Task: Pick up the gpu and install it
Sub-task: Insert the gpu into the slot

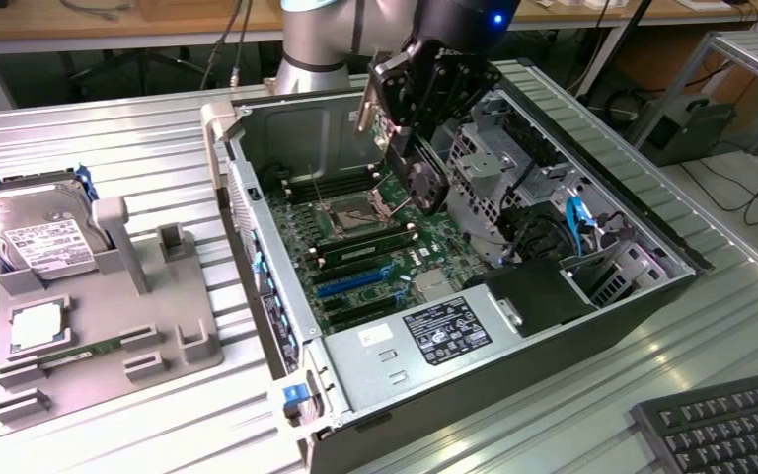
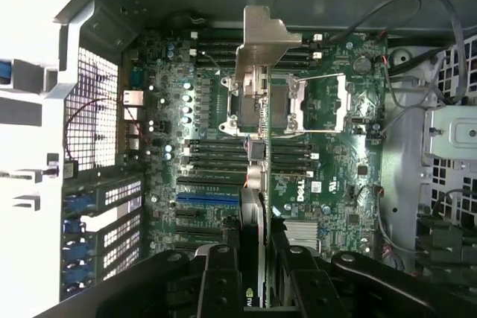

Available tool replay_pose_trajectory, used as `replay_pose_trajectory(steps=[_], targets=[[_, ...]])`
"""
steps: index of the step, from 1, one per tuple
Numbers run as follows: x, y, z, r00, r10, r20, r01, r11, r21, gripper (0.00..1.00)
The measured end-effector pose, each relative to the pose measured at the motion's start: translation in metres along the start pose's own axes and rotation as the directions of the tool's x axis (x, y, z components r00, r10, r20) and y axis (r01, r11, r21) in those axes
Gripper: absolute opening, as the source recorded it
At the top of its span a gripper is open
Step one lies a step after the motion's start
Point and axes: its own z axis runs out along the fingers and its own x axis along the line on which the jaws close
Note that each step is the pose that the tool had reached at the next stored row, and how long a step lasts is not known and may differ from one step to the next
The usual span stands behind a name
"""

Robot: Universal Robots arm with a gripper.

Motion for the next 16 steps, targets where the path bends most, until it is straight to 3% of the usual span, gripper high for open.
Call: replay_pose_trajectory(steps=[4, 8, 9, 11, 16], targets=[[0.0001, 0.0, 0.0001, 0.997, -0.078, -0.0016, 0.078, 0.9969, 0.0059, 0.26], [0.0001, 0.0, 0.0003, 0.9896, -0.144, -0.0011, 0.144, 0.9895, 0.0096, 0.26], [0.0, 0.0, 0.0005, 0.9814, -0.192, -0.0007, 0.192, 0.9814, 0.0122, 0.26], [0.0, 0.0, 0.0007, 0.9704, -0.242, -0.0005, 0.242, 0.9703, 0.0149, 0.26], [0.0, 0.0, 0.001, 0.948, -0.318, -0.0007, 0.318, 0.9478, 0.0193, 0.26]])
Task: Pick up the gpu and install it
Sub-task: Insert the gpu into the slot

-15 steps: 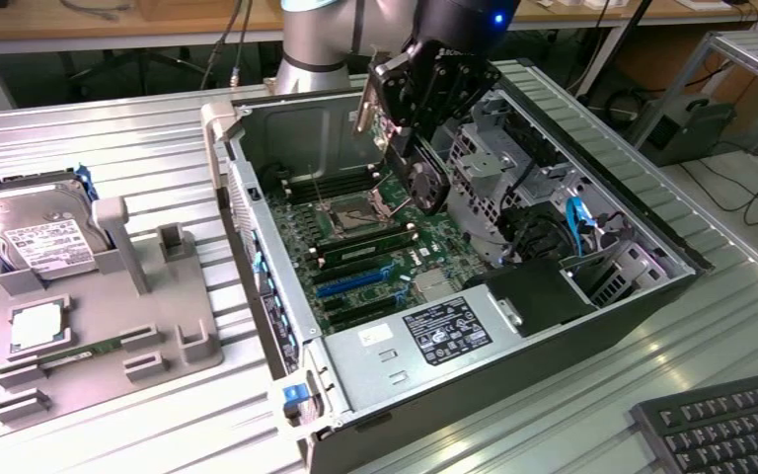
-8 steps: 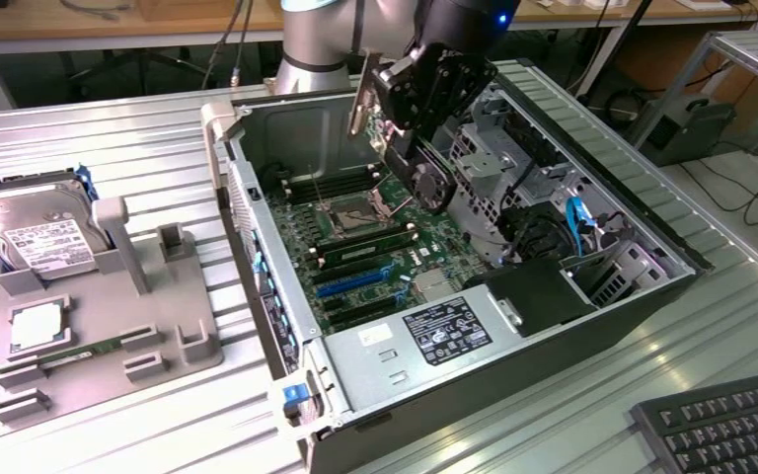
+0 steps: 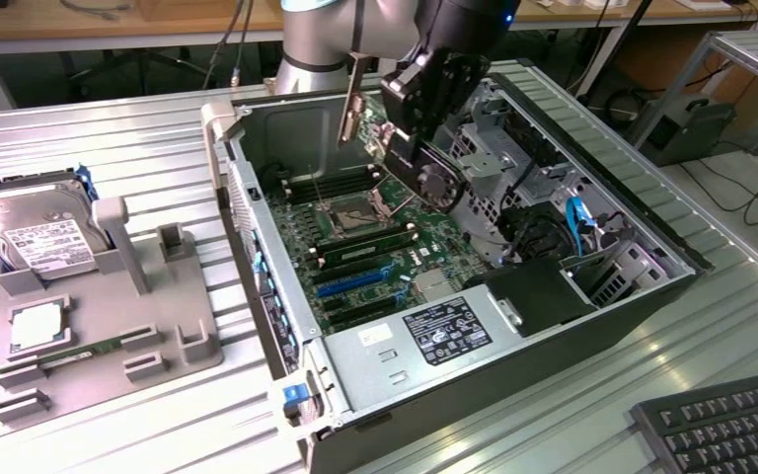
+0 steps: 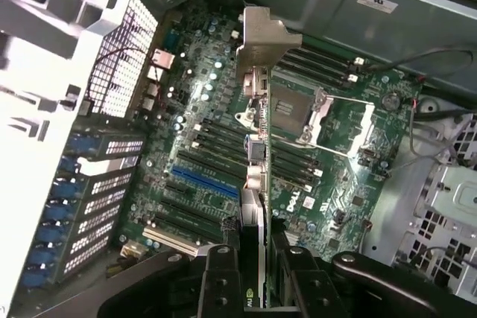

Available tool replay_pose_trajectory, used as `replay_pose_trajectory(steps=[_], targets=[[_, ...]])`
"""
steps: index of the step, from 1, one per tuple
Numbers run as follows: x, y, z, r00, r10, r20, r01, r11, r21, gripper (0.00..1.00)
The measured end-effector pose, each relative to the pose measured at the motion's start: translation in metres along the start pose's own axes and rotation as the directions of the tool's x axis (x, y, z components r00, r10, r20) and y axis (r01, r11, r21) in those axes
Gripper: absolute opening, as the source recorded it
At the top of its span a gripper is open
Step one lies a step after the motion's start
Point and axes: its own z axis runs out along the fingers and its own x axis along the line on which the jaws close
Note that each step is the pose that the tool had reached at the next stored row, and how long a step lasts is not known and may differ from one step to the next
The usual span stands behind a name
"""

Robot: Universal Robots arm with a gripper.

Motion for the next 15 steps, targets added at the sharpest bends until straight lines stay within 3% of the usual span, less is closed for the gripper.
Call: replay_pose_trajectory(steps=[4, 8, 13, 15], targets=[[0.0, 0.0, 0.0002, 0.998, -0.064, 0.0008, 0.064, 0.998, 0.0036, 0.26], [0.0, 0.0, 0.0005, 0.9923, -0.123, 0.0009, 0.123, 0.9923, 0.0065, 0.26], [-0.0001, -0.0001, 0.0014, 0.9786, -0.206, -0.002, 0.206, 0.9786, 0.0099, 0.26], [-0.0001, -0.0001, 0.002, 0.9687, -0.248, -0.0046, 0.248, 0.9686, 0.0116, 0.26]])
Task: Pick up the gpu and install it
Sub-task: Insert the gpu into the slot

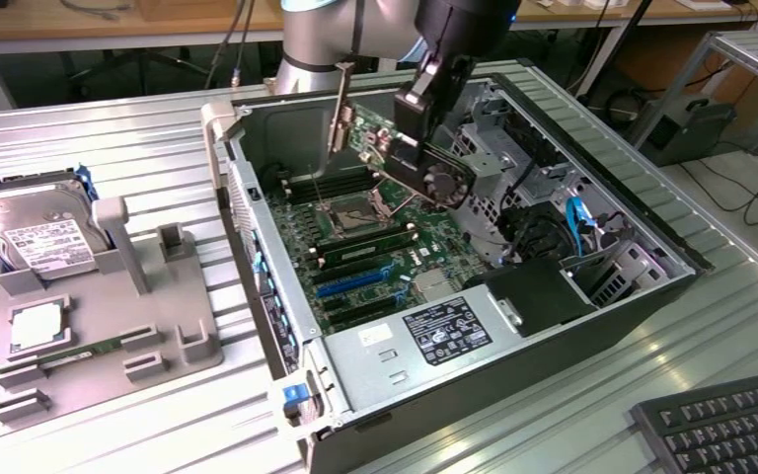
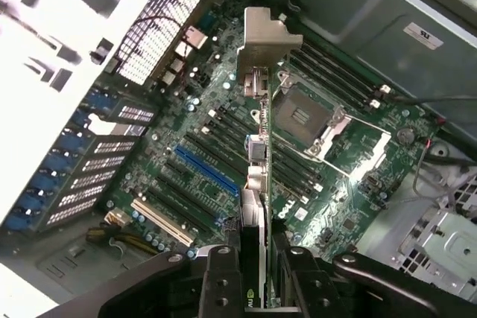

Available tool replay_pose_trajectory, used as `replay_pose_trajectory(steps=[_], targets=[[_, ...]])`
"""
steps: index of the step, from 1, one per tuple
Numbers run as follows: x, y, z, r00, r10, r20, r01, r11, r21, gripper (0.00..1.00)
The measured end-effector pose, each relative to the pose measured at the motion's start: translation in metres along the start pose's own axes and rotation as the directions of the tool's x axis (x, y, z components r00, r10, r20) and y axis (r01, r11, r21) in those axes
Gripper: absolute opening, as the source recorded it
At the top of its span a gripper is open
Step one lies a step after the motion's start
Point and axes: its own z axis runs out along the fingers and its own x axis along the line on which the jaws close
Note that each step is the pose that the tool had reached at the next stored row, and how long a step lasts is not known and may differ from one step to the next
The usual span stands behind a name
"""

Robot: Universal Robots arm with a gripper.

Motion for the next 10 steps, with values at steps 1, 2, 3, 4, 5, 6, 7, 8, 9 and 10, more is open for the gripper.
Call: replay_pose_trajectory(steps=[1, 2, 3, 4, 5, 6, 7, 8, 9, 10], targets=[[0.0, 0.0, 0.0005, 0.9996, -0.029, -0.0015, 0.029, 0.9996, 0.0012, 0.26], [-0.0001, -0.0001, 0.001, 0.9986, -0.054, -0.0029, 0.054, 0.9986, 0.0022, 0.26], [-0.0001, -0.0001, 0.0014, 0.9974, -0.072, -0.0039, 0.072, 0.9974, 0.0028, 0.26], [-0.0001, -0.0001, 0.0018, 0.996, -0.089, -0.0049, 0.089, 0.996, 0.0034, 0.26], [-0.0002, -0.0001, 0.0023, 0.9943, -0.106, -0.0058, 0.106, 0.9943, 0.0039, 0.26], [-0.0002, -0.0001, 0.0028, 0.9919, -0.127, -0.007, 0.127, 0.992, 0.0045, 0.26], [-0.0002, -0.0002, 0.0034, 0.9895, -0.144, -0.0079, 0.145, 0.9895, 0.005, 0.26], [-0.0002, -0.0002, 0.0039, 0.9869, -0.161, -0.0087, 0.161, 0.9869, 0.0054, 0.26], [-0.0002, -0.0002, 0.0044, 0.9836, -0.18, -0.0098, 0.18, 0.9837, 0.0059, 0.26], [-0.0002, -0.0003, 0.0049, 0.9799, -0.199, -0.0109, 0.199, 0.9799, 0.0064, 0.26]])
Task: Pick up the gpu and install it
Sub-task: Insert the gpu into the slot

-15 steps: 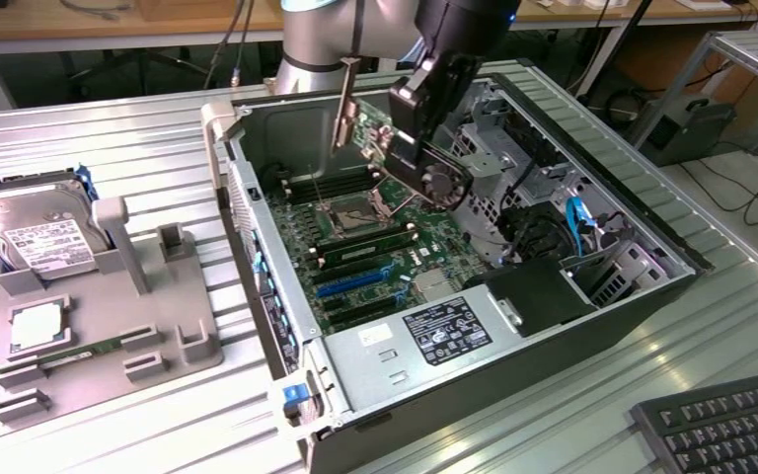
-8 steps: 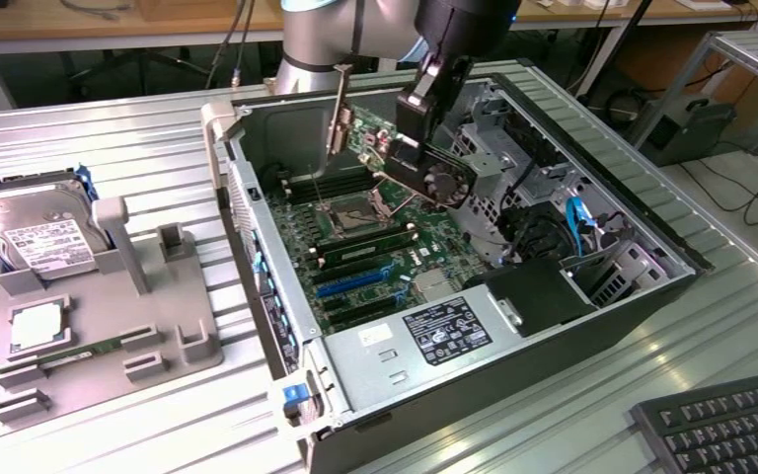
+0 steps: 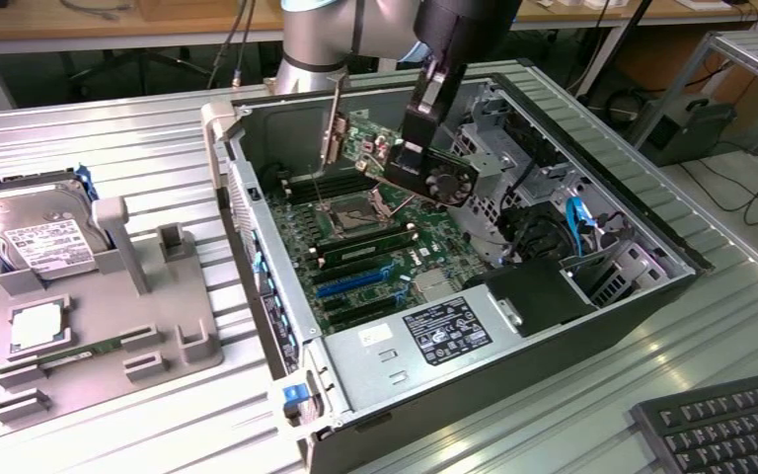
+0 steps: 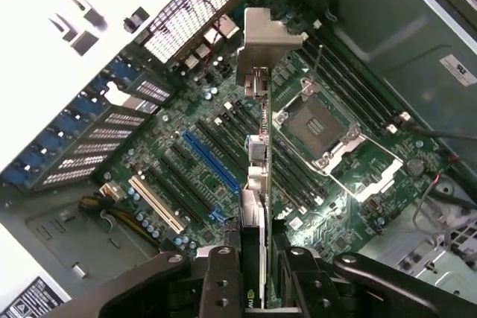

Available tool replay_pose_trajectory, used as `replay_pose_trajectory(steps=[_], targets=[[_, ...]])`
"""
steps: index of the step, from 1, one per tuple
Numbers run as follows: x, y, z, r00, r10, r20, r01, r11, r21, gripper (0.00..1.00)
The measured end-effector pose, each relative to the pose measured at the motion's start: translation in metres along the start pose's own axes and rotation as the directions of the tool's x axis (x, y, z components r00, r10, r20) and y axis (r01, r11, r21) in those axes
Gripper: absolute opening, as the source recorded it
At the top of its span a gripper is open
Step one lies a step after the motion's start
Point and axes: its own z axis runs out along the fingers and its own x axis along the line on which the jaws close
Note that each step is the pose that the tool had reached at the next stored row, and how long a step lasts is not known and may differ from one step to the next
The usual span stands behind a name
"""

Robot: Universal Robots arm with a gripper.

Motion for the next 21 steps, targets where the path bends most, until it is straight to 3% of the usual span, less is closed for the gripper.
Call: replay_pose_trajectory(steps=[3, 7, 10, 13, 15, 19, 21], targets=[[0.0, -0.0001, 0.0014, 0.9986, -0.053, -0.0027, 0.053, 0.9986, 0.0018, 0.26], [0.0, -0.0002, 0.0037, 0.9906, -0.137, -0.0069, 0.137, 0.9906, 0.0041, 0.26], [0.0, -0.0003, 0.0052, 0.9797, -0.2, -0.0096, 0.2, 0.9797, 0.0053, 0.26], [0.0, -0.0004, 0.0066, 0.964, -0.266, -0.0116, 0.266, 0.964, 0.0057, 0.26], [0.0, -0.0005, 0.0077, 0.9511, -0.309, -0.0126, 0.309, 0.9511, 0.0059, 0.26], [0.0, -0.0006, 0.0106, 0.904, -0.427, -0.0152, 0.427, 0.9041, 0.0057, 0.26], [0.0, -0.0006, 0.0112, 0.8895, -0.457, -0.0112, 0.457, 0.8895, 0.0043, 0.26]])
